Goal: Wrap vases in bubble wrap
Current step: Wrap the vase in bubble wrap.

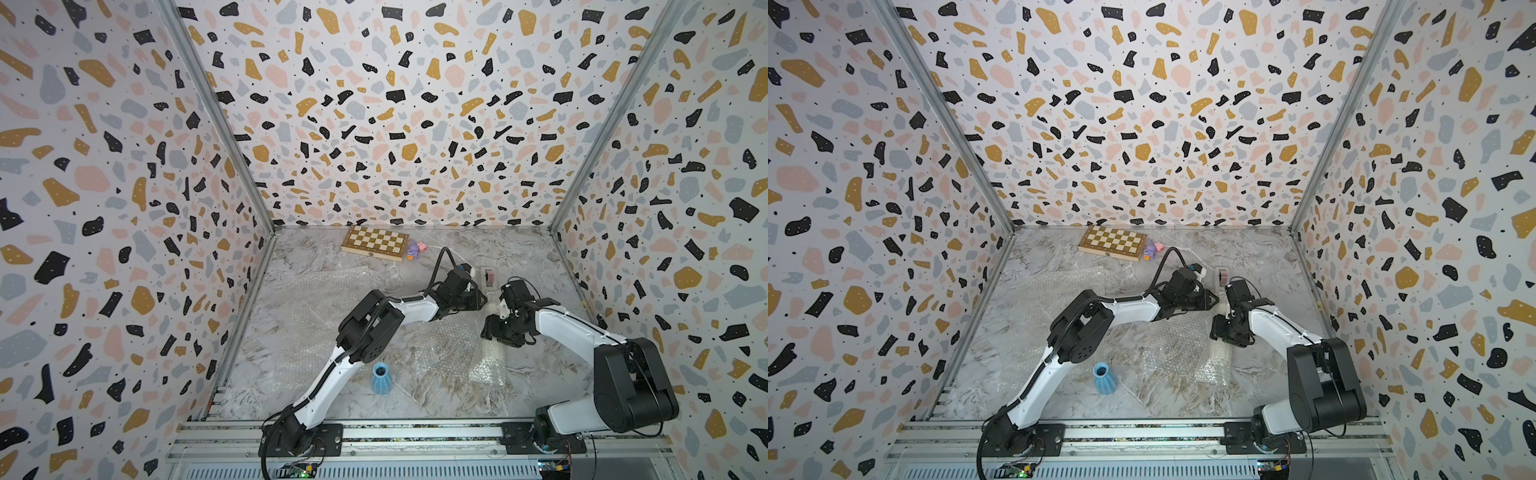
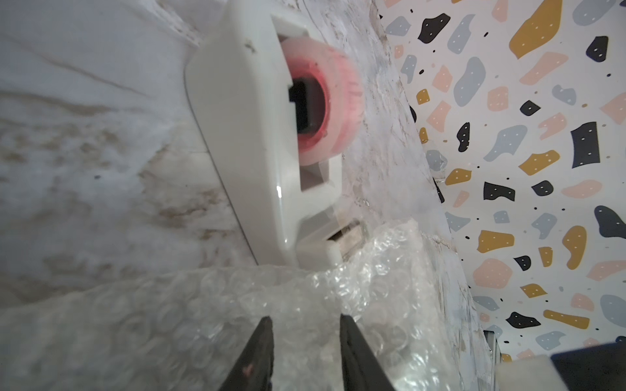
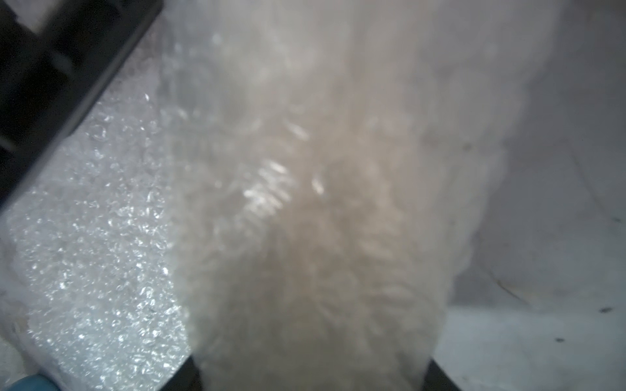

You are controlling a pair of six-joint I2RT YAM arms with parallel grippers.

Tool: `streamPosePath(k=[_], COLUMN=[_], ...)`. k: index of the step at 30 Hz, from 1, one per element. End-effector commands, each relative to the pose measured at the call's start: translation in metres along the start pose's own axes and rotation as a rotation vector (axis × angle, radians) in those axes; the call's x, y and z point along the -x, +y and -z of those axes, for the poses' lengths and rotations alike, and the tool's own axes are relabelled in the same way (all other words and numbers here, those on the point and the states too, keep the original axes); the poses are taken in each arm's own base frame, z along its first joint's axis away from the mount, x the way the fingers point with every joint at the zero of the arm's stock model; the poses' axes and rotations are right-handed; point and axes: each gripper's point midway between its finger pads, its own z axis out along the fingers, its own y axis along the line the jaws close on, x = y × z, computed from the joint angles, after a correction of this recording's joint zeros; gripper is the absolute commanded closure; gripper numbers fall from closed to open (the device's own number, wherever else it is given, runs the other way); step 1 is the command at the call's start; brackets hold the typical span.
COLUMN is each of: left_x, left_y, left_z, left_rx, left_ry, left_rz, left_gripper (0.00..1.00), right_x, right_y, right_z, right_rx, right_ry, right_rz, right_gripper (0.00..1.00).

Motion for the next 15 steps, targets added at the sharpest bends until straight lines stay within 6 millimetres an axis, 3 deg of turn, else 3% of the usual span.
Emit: streamPosePath(k=[1, 6, 11, 15], left_x=[0.004, 0.002, -0.014, -0.031], left_y=[-0.012, -0.006, 0.006, -0.002], left_z=[0.019, 0.064, 0.104, 0.119], left_rx=[0.009, 0.035, 0.056, 0.026], left_ry=[-0.003, -0.011, -0.005, 0.02], left_rz=[-0.033, -0.027, 0.015, 0.047], left_gripper=[0.67, 0.66, 0.66, 0.65], right_x=[0.015, 0.022, 0.028, 0.031], right_y=[-0.002, -0.014, -0.011, -0.015], right_z=[0.018, 0.02, 0.018, 0.012], right_rx=[-0.051, -0.168, -0.24, -0.336], right_ry=[-0.052, -0.061, -0.068, -0.059], right_rz=[0.021, 0.03, 0.05, 0.071], right_gripper=[0.43, 0.43, 0.43, 0.43])
